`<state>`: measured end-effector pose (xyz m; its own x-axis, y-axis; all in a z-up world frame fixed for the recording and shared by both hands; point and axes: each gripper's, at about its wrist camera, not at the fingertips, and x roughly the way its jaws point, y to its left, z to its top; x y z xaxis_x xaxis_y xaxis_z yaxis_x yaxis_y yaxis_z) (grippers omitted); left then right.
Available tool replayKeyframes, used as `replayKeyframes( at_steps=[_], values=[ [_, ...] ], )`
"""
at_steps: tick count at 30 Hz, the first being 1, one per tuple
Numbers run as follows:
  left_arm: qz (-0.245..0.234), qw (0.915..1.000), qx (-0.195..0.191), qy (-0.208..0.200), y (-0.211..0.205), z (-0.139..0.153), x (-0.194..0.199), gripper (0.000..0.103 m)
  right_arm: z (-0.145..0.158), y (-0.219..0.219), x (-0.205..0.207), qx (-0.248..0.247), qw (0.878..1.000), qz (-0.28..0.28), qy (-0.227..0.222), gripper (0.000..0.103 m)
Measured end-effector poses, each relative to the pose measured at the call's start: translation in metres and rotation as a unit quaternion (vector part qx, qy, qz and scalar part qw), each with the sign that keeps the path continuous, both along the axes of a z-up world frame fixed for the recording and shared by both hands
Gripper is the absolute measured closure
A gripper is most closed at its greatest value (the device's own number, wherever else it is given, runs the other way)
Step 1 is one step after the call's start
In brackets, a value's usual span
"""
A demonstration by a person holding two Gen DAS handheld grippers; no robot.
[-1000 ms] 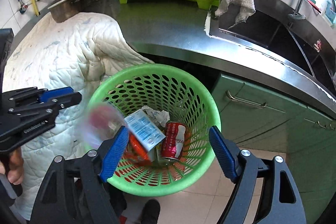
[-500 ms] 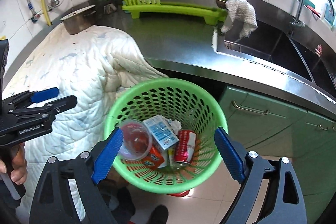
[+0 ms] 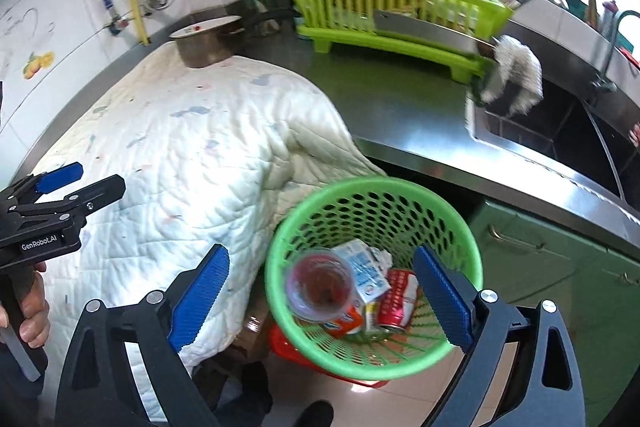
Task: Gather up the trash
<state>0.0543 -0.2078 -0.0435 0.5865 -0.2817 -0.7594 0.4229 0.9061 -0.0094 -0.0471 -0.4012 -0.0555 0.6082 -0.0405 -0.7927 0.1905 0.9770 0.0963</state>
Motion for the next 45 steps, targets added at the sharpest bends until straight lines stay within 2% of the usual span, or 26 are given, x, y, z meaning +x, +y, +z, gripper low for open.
replayKeyframes(
  at_steps=[10,23,29,45],
  values=[
    [0.072,0.9972,0.013,-0.013,0.053,0.012,-0.002,0.006,0.018,0.046,0.022,-0.004,0.997,0.069,-0.019,0.012],
    [0.142,0.9891,0.019,-0.032,0.104,0.028,-0.013,0.005,0.031,0.063,0.028,0.004,0.996,0.083,-0.033,0.011],
    [0.151,0.9877,0.017,-0.035,0.108,0.032,-0.019,0.005,0.039,0.067,0.024,-0.005,0.996,0.075,-0.045,0.011],
    [0.126,0.99,0.009,-0.063,0.098,0.052,-0.027,0.005,0.046,0.074,0.02,0.004,0.996,0.065,-0.054,0.011]
  ],
)
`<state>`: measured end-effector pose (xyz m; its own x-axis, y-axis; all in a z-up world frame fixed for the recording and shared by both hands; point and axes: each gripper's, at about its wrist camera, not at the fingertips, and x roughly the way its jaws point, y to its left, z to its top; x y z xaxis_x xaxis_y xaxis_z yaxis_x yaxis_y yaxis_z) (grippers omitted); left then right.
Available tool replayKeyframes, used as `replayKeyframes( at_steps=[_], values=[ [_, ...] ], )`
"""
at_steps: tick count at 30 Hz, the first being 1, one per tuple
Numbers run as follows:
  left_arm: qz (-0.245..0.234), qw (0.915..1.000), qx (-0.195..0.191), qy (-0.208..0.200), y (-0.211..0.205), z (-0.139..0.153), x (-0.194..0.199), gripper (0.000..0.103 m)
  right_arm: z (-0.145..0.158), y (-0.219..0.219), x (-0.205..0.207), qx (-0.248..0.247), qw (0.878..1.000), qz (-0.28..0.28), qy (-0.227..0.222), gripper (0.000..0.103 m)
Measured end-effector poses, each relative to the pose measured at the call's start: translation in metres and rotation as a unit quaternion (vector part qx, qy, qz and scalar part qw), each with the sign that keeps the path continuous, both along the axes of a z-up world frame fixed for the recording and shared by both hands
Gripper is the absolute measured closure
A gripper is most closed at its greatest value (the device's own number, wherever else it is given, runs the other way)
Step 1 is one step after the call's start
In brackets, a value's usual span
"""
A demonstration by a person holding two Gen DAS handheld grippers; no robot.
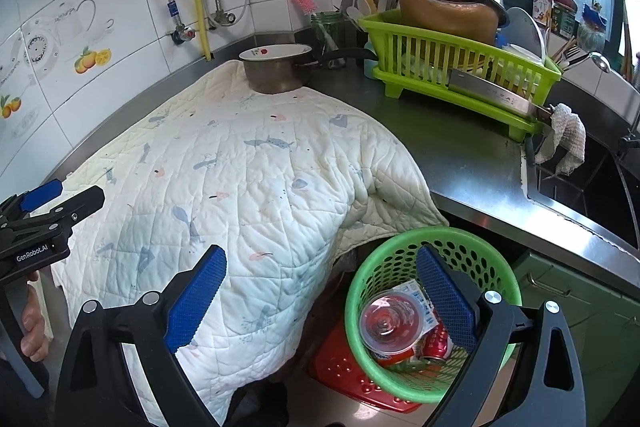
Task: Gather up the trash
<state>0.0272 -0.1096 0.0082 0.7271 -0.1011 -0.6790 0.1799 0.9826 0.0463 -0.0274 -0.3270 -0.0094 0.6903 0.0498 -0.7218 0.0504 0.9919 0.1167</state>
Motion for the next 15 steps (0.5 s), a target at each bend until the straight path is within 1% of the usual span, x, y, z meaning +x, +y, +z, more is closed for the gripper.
replayKeyframes(
  at_steps=[10,13,15],
  values=[
    [0.017,0.9998,0.0,0.003,0.008,-0.001,-0.014,0.005,0.012,0.016,-0.006,-0.013,0.999,0.026,-0.013,0.011],
    [0.026,0.9996,0.0,-0.008,0.007,0.002,-0.022,0.005,0.017,0.017,-0.012,-0.014,0.999,0.027,-0.023,0.011],
    [0.031,0.9994,-0.006,-0.018,0.008,0.005,-0.028,0.005,0.019,0.017,-0.016,-0.016,0.999,0.027,-0.029,0.011]
  ],
)
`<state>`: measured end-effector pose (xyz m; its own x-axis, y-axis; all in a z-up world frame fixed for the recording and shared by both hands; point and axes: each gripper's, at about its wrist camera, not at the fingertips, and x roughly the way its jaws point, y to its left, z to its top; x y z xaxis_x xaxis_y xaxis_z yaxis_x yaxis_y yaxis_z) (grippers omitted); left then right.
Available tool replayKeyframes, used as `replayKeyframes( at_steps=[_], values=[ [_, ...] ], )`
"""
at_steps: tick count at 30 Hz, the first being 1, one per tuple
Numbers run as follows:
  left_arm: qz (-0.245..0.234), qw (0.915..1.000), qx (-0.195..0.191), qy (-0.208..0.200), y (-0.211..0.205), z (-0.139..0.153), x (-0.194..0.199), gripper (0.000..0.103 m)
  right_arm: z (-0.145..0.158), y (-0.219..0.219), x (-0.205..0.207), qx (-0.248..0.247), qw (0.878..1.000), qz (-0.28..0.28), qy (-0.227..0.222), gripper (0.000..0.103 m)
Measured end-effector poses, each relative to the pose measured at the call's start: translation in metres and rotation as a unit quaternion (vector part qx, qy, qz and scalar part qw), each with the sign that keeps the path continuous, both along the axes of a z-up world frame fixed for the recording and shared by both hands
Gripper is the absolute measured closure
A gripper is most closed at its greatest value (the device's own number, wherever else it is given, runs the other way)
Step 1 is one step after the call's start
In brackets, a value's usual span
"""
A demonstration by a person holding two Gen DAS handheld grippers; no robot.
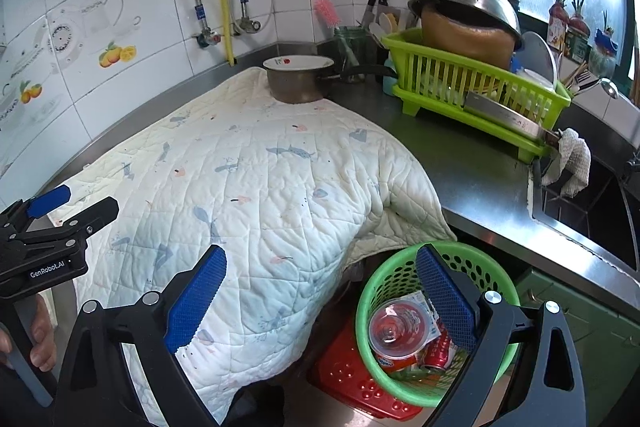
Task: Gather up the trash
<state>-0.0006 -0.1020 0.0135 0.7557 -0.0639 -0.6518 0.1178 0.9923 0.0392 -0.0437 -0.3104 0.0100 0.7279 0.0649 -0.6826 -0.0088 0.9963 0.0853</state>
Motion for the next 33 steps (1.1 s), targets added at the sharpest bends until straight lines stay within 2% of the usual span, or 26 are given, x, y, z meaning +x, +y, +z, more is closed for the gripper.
replayKeyframes(
  at_steps=[14,33],
  values=[
    [0.018,0.9988,0.013,-0.044,-0.015,0.014,-0.025,0.005,0.007,-0.01,-0.023,-0.004,1.0,-0.005,-0.02,0.011],
    [-0.006,0.9978,0.016,-0.064,-0.029,0.02,-0.039,0.005,0.014,-0.015,-0.041,-0.009,0.999,-0.018,-0.037,0.01]
  ],
)
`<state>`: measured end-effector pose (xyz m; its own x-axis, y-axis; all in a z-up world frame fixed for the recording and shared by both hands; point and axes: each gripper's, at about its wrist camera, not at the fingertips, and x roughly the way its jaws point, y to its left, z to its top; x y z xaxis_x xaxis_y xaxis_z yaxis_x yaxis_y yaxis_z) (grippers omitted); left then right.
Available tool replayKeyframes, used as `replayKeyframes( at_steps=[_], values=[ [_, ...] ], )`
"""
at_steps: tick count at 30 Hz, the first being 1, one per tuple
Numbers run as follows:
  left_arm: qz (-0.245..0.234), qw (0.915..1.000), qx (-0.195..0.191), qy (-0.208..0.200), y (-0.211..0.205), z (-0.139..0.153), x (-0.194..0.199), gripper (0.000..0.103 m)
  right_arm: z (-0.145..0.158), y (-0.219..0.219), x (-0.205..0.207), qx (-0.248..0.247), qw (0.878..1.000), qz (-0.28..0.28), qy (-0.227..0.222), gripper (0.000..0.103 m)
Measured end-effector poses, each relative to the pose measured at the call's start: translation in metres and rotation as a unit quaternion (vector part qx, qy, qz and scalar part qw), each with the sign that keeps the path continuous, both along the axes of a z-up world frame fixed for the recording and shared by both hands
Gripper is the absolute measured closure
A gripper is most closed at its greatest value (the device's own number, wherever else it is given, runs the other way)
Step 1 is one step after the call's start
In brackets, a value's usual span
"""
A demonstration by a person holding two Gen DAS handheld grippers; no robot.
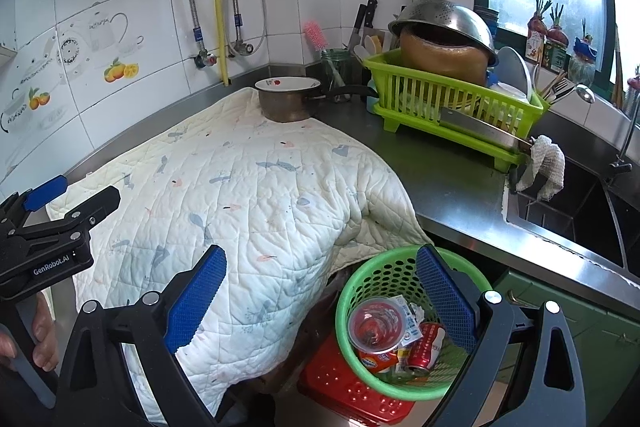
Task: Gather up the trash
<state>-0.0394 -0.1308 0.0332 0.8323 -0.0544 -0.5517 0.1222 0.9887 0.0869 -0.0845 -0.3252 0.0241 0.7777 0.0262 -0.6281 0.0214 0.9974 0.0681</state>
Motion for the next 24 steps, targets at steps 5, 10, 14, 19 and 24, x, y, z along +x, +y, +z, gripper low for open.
replayKeyframes(
  at_steps=[5,10,14,19,24],
  values=[
    [-0.005,1.0,0.003,-0.003,-0.0026,-0.0001,-0.0017,0.005,0.001,-0.001,-0.0005,0.0,1.0,-0.004,0.0,0.01],
    [-0.006,1.0,0.003,-0.004,-0.0044,0.0,-0.0013,0.005,0.0014,-0.002,-0.0016,-0.002,1.0,-0.007,-0.001,0.01],
    [-0.006,0.9999,0.004,-0.008,-0.0046,0.001,-0.0013,0.005,0.0022,-0.003,-0.003,-0.005,1.0,-0.008,-0.003,0.01],
    [-0.007,0.9999,0.005,-0.009,-0.0055,0.0017,-0.0009,0.005,0.0022,-0.0031,-0.0021,-0.008,1.0,-0.008,-0.004,0.01],
    [-0.006,0.9999,0.005,-0.009,-0.0061,0.0019,-0.0006,0.005,0.0021,-0.0034,-0.0015,-0.007,1.0,-0.007,-0.005,0.01]
  ],
)
